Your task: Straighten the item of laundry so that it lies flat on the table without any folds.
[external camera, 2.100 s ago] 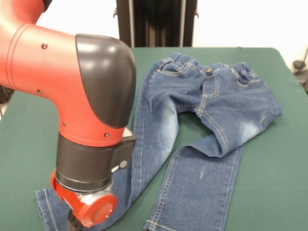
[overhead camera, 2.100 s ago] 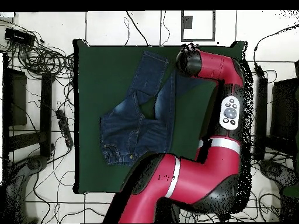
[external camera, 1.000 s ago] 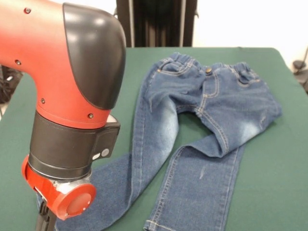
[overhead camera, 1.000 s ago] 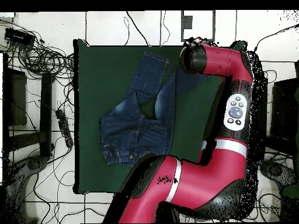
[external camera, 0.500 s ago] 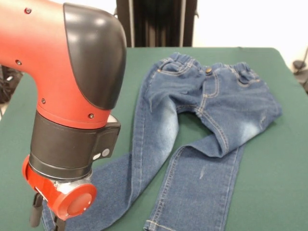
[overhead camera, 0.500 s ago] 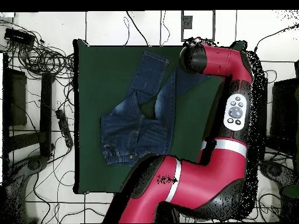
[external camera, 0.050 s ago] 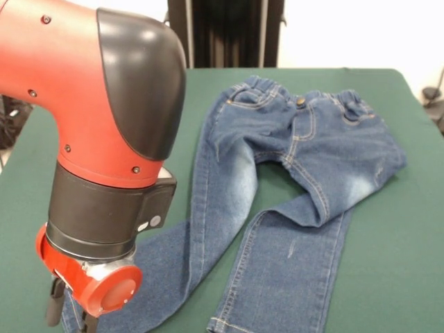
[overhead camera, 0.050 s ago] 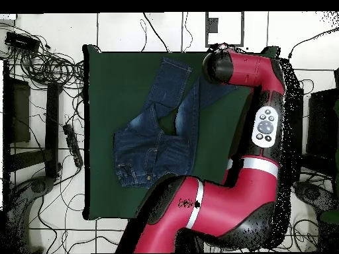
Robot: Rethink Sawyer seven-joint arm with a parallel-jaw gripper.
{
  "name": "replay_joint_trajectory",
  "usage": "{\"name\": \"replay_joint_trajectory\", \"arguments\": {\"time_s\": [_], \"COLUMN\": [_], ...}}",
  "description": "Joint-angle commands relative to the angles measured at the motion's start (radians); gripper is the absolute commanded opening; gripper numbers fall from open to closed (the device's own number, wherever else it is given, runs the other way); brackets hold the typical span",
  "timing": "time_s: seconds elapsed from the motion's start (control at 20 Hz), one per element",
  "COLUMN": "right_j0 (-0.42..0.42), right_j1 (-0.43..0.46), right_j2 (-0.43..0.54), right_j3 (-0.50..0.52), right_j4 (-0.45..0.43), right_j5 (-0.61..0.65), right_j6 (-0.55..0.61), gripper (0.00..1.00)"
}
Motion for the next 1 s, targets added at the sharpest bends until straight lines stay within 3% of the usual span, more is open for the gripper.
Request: {"name": "replay_joint_trajectory", "arguments": {"time_s": [0.05,0.6,1.0], "right_j0": [0.040,0.021,0.005], "right_j1": [0.050,0.077,0.161], "right_j2": [0.051,0.075,0.098], "right_j3": [0.165,0.187,0.148], "right_j4": [0.051,0.081,0.077], "right_j5": [0.178,0.199,0.079], "right_j6": [0.048,0.020,0.016], "gripper": [1.00,1.00,1.00]}}
